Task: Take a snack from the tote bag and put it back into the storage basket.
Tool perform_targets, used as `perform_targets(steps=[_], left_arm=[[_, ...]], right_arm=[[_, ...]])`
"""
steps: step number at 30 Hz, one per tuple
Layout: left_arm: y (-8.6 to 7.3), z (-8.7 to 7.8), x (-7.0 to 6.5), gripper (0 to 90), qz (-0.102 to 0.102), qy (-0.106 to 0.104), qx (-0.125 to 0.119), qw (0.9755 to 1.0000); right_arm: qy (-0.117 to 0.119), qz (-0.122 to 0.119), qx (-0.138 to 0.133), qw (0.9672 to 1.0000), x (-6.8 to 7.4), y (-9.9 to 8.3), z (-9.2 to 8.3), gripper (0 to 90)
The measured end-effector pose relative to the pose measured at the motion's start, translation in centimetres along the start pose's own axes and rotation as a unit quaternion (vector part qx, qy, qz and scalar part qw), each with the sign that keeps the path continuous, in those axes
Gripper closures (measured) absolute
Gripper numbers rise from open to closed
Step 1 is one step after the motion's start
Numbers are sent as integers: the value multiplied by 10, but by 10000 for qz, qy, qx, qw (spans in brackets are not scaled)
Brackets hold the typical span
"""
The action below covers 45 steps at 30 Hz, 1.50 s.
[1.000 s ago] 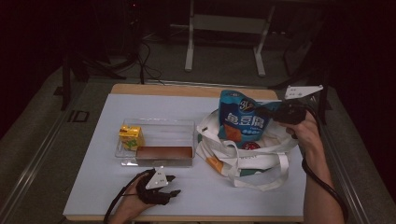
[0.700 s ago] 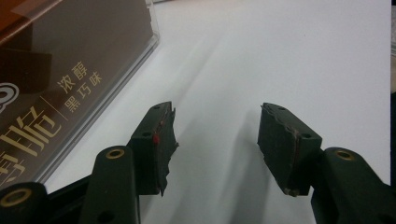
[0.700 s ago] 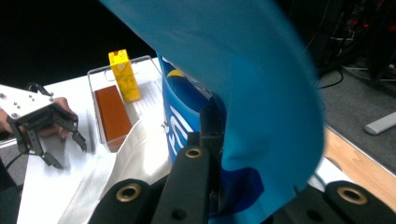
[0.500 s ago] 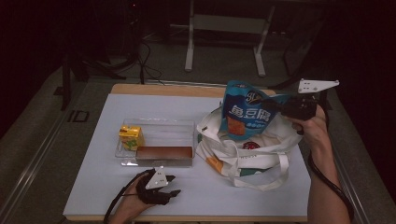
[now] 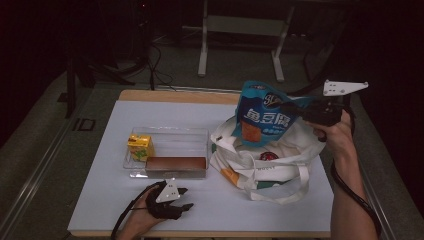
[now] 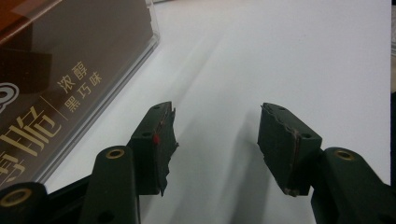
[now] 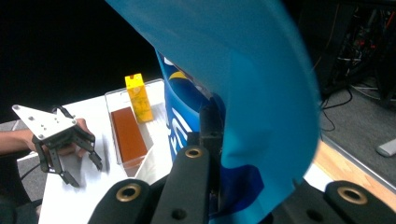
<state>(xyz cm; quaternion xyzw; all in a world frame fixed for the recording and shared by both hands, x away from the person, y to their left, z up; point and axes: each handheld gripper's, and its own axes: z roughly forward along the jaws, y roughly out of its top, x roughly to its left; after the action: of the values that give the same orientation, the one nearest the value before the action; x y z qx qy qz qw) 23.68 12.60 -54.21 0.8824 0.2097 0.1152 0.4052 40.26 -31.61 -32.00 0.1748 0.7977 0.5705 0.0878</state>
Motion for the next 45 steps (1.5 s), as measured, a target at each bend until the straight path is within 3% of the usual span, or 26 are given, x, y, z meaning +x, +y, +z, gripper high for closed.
perform_targets(steps=[22,45], left_arm=[[0,0,-1,457,22,1,-10,10000],[0,0,-1,458,41,14,-27,10000]], right_arm=[[327,-103,-252,9991,13,27,27,896],[768,-104,-366,9963,31,51,78,896]])
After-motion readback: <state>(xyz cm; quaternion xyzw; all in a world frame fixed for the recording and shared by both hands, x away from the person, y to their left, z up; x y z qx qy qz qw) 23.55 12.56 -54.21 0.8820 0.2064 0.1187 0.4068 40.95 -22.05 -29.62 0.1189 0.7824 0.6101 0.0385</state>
